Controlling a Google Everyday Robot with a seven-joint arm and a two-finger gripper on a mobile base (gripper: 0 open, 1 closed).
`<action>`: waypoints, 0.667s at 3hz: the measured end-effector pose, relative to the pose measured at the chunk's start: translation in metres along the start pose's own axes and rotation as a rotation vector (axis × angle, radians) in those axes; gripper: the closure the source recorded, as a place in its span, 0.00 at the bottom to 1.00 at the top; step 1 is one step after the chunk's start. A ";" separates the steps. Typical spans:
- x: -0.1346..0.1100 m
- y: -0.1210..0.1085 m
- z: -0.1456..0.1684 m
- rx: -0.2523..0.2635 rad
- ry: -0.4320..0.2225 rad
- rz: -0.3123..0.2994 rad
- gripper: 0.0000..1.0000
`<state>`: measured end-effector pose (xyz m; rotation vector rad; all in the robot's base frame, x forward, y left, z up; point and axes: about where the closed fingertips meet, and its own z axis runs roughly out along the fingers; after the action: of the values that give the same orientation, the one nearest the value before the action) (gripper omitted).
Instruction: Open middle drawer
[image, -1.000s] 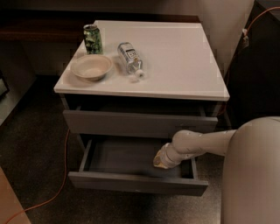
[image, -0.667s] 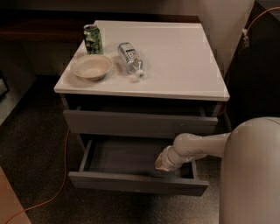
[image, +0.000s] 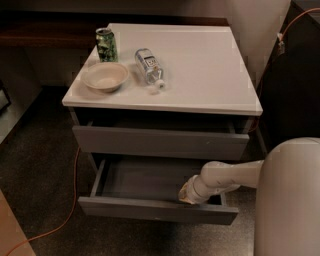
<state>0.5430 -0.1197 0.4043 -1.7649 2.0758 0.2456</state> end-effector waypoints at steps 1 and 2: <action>0.005 0.011 0.002 -0.010 0.005 0.016 1.00; 0.008 0.026 0.006 -0.033 0.006 0.034 1.00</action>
Offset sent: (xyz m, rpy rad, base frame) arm -0.0420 -0.0005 -0.0185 0.0093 0.0734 -0.0290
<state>0.5174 -0.1197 0.3923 -1.7532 2.1187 0.2866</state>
